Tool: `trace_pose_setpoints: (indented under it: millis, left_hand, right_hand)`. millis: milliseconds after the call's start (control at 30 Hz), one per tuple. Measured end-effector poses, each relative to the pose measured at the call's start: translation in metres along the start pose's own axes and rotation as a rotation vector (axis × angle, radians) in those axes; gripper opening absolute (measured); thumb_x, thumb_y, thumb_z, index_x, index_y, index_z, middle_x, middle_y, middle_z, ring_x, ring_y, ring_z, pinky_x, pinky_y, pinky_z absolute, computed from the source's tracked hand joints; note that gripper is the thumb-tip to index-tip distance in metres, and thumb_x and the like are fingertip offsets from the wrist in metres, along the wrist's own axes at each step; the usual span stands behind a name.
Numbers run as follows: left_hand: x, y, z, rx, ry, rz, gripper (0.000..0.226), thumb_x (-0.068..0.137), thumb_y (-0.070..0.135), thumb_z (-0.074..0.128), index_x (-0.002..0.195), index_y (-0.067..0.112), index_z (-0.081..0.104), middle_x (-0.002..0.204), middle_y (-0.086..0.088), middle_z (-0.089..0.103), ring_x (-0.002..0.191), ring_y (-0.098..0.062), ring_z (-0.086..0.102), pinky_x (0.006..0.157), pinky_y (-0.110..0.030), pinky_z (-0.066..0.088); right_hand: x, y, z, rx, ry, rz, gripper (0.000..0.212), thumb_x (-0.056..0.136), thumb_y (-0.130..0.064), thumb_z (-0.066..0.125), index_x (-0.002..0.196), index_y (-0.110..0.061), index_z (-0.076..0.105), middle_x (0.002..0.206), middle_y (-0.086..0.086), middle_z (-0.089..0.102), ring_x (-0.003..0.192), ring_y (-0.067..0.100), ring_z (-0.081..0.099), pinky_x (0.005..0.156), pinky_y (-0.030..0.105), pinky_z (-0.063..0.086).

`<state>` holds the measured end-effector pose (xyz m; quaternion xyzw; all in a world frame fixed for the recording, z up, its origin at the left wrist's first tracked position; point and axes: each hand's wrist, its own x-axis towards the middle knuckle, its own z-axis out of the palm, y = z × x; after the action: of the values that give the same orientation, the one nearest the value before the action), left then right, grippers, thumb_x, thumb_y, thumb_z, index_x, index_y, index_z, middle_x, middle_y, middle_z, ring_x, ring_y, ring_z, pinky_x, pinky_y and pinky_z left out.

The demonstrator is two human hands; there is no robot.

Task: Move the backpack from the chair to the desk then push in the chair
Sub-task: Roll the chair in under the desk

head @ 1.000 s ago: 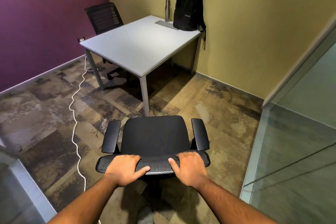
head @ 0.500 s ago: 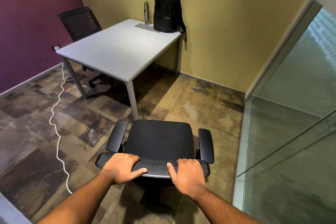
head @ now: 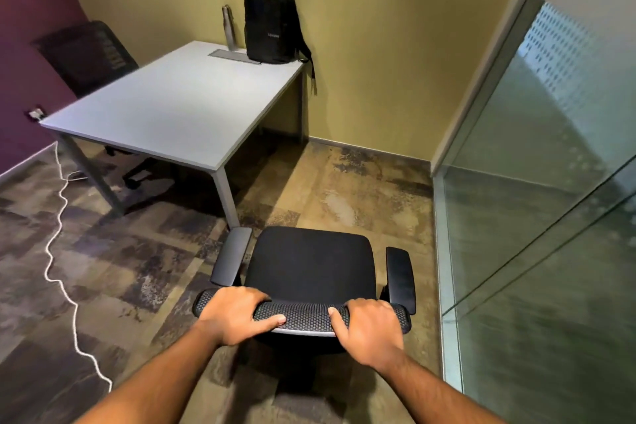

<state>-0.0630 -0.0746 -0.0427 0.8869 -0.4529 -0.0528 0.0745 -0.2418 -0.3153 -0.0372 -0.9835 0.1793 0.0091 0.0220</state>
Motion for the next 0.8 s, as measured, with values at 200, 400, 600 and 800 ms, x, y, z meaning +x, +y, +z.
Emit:
trace_pose_setpoints:
  millis: [200, 400, 600, 800]
  left_hand:
    - [0.021, -0.011, 0.003, 0.030, 0.045, 0.020, 0.088, 0.079, 0.099, 0.016, 0.111, 0.037, 0.070, 0.100, 0.011, 0.075, 0.094, -0.012, 0.070, 0.063, -0.032, 0.041]
    - [0.055, -0.012, 0.006, 0.022, 0.018, 0.018, 0.092, 0.076, 0.101, 0.014, 0.114, 0.039, 0.070, 0.102, 0.012, 0.076, 0.096, -0.014, 0.070, 0.063, -0.033, 0.041]
    - [0.092, -0.003, 0.012, 0.009, 0.030, -0.019, 0.091, 0.076, 0.101, 0.017, 0.114, 0.038, 0.071, 0.102, 0.012, 0.076, 0.095, -0.014, 0.071, 0.062, -0.033, 0.041]
    - [0.141, 0.019, 0.015, -0.023, 0.041, -0.081, 0.089, 0.077, 0.101, 0.018, 0.111, 0.039, 0.071, 0.096, 0.013, 0.076, 0.090, -0.011, 0.071, 0.060, -0.032, 0.041]
  right_hand:
    - [0.020, 0.000, 0.003, 0.024, -0.002, 0.032, 0.069, 0.098, -0.072, 0.022, 0.086, -0.024, 0.071, 0.081, -0.002, 0.071, 0.078, 0.022, 0.068, 0.082, 0.038, 0.050]
    - [0.047, 0.020, 0.004, 0.023, 0.002, 0.024, 0.075, 0.097, -0.074, 0.018, 0.097, -0.025, 0.075, 0.088, -0.001, 0.074, 0.085, 0.023, 0.070, 0.086, 0.039, 0.048]
    - [0.081, 0.052, 0.001, 0.011, 0.002, -0.023, 0.076, 0.098, -0.073, 0.017, 0.099, -0.024, 0.075, 0.091, -0.001, 0.076, 0.087, 0.022, 0.070, 0.085, 0.037, 0.048]
    - [0.128, 0.101, -0.005, 0.004, 0.001, -0.088, 0.076, 0.098, -0.072, 0.017, 0.098, -0.023, 0.075, 0.091, -0.001, 0.076, 0.087, 0.021, 0.071, 0.084, 0.037, 0.049]
